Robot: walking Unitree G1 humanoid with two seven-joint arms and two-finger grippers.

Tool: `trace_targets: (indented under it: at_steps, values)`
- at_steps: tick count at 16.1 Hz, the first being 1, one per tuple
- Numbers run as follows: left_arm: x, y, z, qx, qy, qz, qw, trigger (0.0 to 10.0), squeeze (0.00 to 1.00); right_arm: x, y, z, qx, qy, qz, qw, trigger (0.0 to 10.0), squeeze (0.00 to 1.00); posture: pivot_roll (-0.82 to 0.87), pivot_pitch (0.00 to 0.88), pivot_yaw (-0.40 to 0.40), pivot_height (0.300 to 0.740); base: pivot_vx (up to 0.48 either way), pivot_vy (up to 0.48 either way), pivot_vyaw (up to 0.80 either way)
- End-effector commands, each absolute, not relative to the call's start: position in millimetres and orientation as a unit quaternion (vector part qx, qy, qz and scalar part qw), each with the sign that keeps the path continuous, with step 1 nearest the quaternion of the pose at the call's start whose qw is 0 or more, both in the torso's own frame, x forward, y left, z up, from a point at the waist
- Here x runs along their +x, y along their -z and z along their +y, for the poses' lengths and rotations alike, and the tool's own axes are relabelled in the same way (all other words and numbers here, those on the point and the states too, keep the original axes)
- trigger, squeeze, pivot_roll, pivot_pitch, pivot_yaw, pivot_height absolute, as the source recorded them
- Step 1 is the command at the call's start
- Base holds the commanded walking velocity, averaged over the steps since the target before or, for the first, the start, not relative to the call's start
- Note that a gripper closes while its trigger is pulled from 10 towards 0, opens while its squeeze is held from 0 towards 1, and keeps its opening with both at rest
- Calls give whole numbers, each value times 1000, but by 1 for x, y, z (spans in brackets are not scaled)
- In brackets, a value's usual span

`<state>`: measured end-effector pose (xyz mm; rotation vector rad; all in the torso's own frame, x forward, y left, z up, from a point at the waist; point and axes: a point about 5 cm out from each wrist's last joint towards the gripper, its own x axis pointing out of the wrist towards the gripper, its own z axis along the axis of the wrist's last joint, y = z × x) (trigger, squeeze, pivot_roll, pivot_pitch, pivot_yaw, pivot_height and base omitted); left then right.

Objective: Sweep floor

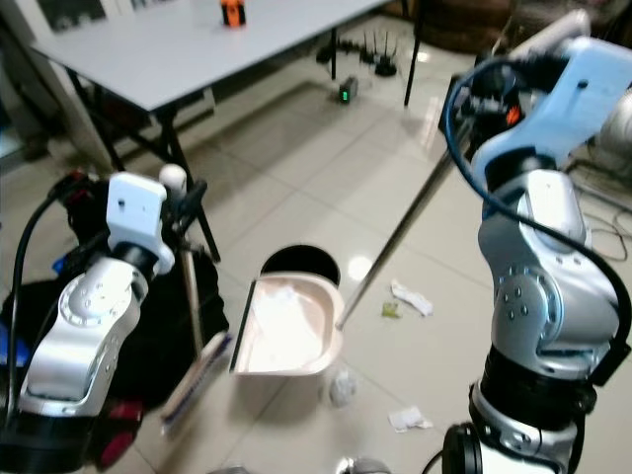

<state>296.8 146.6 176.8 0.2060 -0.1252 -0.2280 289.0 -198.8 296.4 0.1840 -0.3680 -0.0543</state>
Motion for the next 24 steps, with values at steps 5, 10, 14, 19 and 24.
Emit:
trace_targets:
  at_steps: [5, 10, 14, 19, 24]
  values:
    - [295, -184, 139, 102, 127, -80, 983, 10000, 0, 283, -306, -205, 87, 40, -210, 973, 10000, 0, -71, 59, 41, 740, 453, 0, -320]
    - [294, -183, 140, 104, 126, -77, 984, 10000, 0, 283, -306, -205, 86, 38, -213, 973, 10000, 0, -65, 63, 39, 740, 453, 0, 0]
    - [291, -171, 143, 114, 127, -47, 984, 10000, 0, 284, -308, -201, 75, 29, -227, 970, 10000, 0, -64, 66, 38, 740, 0, 0, 0]
    - [287, -165, 143, 116, 128, -38, 984, 10000, 0, 286, -310, -201, 42, 31, -252, 966, 10000, 0, -61, 70, 37, 740, 0, 0, 0]
    - [286, -162, 145, 122, 124, -25, 984, 10000, 0, 302, -309, -172, 22, -12, -288, 957, 10000, 0, -57, 77, 36, 740, 0, 0, 0]
